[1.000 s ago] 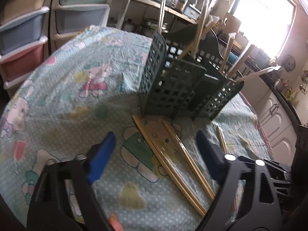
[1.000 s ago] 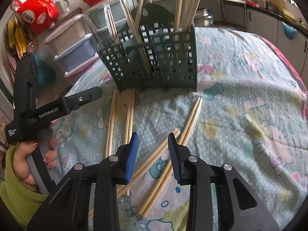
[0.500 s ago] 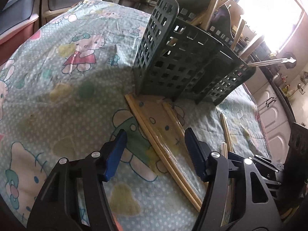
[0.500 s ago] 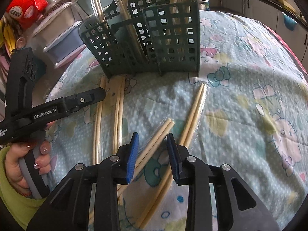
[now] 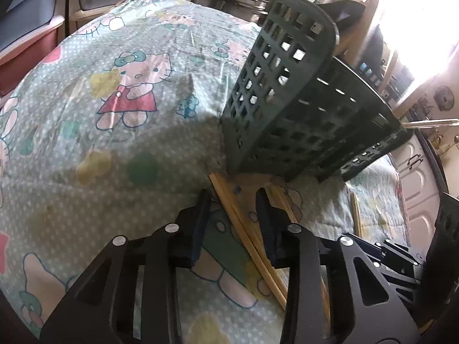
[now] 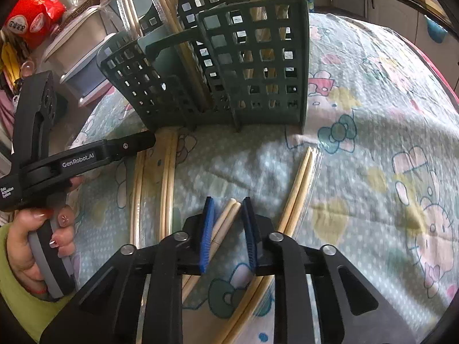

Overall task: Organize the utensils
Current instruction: 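Close the right tool on a chopstick pair while the left tool grasps another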

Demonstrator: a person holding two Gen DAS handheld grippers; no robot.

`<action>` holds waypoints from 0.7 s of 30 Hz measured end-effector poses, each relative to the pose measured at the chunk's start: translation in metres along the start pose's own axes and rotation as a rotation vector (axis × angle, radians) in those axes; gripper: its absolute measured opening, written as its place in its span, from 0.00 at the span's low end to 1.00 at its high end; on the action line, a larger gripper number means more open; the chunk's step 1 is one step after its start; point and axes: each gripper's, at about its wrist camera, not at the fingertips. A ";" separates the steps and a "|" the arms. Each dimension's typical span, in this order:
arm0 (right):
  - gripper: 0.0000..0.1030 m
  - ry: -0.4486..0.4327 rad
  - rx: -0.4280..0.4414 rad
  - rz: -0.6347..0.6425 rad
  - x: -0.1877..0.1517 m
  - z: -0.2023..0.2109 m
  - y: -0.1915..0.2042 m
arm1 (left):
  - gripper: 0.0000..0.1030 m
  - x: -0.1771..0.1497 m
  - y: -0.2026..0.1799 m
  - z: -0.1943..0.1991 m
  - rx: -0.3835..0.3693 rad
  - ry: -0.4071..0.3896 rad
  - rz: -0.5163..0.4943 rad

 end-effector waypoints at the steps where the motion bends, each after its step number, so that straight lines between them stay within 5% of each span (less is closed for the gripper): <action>1: 0.15 -0.003 0.002 -0.001 0.001 0.000 0.000 | 0.23 0.001 0.000 -0.001 0.006 -0.003 -0.002; 21: 0.10 -0.199 0.102 0.056 0.012 0.058 0.002 | 0.00 -0.002 0.015 0.032 -0.104 -0.068 0.036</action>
Point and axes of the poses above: each gripper's, at about its wrist camera, not at the fingertips, and z roughly against the way its jaws point, y to its left, x to its top, and after that the axes turned 14 degrees about z, right-handed
